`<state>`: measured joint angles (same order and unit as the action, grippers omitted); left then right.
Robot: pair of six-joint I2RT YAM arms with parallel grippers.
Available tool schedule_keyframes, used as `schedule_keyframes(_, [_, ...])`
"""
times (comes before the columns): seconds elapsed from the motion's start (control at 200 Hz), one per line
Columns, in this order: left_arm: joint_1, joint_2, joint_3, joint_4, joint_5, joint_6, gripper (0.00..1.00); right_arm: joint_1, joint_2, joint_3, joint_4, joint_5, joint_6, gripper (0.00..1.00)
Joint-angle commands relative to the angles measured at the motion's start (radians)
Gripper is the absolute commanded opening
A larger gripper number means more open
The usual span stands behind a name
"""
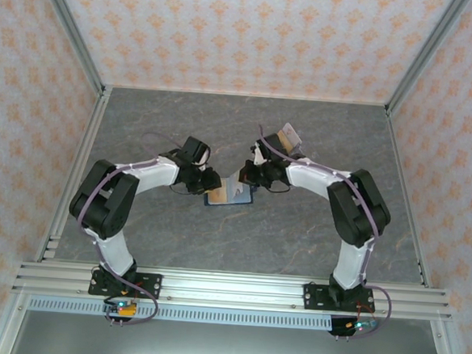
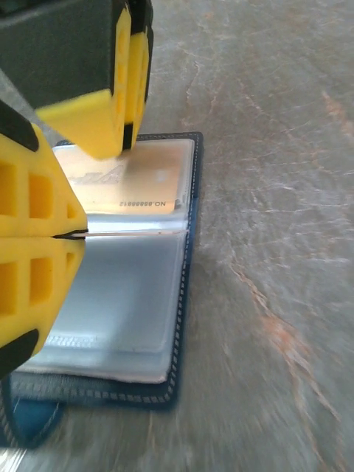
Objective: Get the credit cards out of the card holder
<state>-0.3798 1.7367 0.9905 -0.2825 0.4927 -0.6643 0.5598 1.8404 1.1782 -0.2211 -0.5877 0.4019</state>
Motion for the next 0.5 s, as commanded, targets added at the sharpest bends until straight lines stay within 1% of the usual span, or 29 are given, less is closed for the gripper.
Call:
schedule_keyframes(0.0, [-0.002, -0.114, 0.043, -0.142, -0.149, 0.038, 0.41, -0.002, -0.099, 0.029, -0.109, 0.164, -0.125, 0.00])
schedule_keyframes(0.14, [-0.001, -0.220, 0.063, -0.246, -0.307, 0.059, 0.59, -0.012, -0.175, 0.075, -0.151, 0.334, -0.218, 0.00])
schedule_keyframes(0.275, [0.007, -0.303, 0.059, -0.337, -0.447, 0.069, 0.77, -0.049, -0.221, 0.155, -0.185, 0.425, -0.308, 0.00])
schedule_keyframes(0.35, [0.019, -0.342, 0.044, -0.365, -0.492, 0.069, 0.84, -0.078, -0.231, 0.202, -0.202, 0.458, -0.358, 0.00])
schedule_keyframes(0.495, [0.057, -0.413, -0.009, -0.369, -0.523, 0.062, 0.97, -0.131, -0.225, 0.278, -0.252, 0.480, -0.457, 0.00])
